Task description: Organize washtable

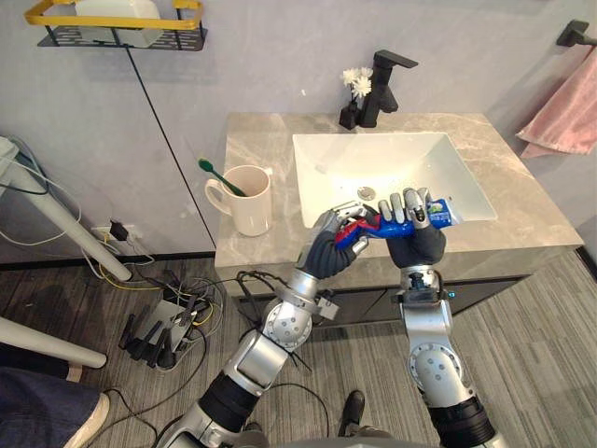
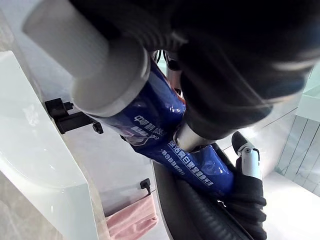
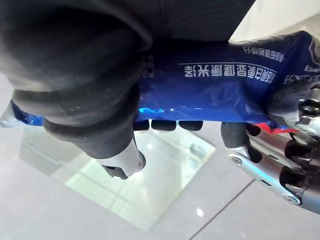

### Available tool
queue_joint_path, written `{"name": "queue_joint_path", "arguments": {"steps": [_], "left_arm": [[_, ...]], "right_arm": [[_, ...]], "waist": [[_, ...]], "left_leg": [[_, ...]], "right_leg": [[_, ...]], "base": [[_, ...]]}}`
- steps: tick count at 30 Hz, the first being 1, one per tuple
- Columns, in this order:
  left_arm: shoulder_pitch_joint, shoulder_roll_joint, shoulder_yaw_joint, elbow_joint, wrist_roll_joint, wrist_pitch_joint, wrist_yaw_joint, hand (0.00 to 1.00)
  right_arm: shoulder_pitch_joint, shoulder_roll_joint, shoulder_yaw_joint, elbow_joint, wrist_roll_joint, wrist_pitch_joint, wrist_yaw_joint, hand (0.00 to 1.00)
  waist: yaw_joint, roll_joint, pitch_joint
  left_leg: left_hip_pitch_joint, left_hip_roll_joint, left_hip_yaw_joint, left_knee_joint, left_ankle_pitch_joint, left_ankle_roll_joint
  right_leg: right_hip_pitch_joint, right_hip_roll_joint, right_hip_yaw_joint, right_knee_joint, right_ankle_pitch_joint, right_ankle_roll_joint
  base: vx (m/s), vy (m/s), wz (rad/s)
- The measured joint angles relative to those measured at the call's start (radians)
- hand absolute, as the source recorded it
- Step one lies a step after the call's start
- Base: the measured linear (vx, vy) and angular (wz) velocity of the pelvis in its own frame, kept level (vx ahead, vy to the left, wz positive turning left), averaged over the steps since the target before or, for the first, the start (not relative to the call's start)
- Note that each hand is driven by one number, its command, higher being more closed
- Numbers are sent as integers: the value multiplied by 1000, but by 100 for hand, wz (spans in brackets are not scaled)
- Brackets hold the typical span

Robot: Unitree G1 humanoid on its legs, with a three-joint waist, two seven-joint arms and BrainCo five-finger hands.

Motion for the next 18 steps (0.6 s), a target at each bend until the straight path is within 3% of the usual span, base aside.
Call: {"name": "queue_joint_path", "arguments": {"steps": [18], "left_arm": [[31, -2, 53, 36, -11, 5, 22, 0]], "right_arm": [[-3, 55, -95, 3, -183, -13, -90, 100]], "waist": [[0, 0, 0]], "left_leg": [[12, -4, -8, -4, 1, 0]], "right_leg": [[15, -4, -9, 0, 0, 0]], "base": [[0, 0, 1]]}}
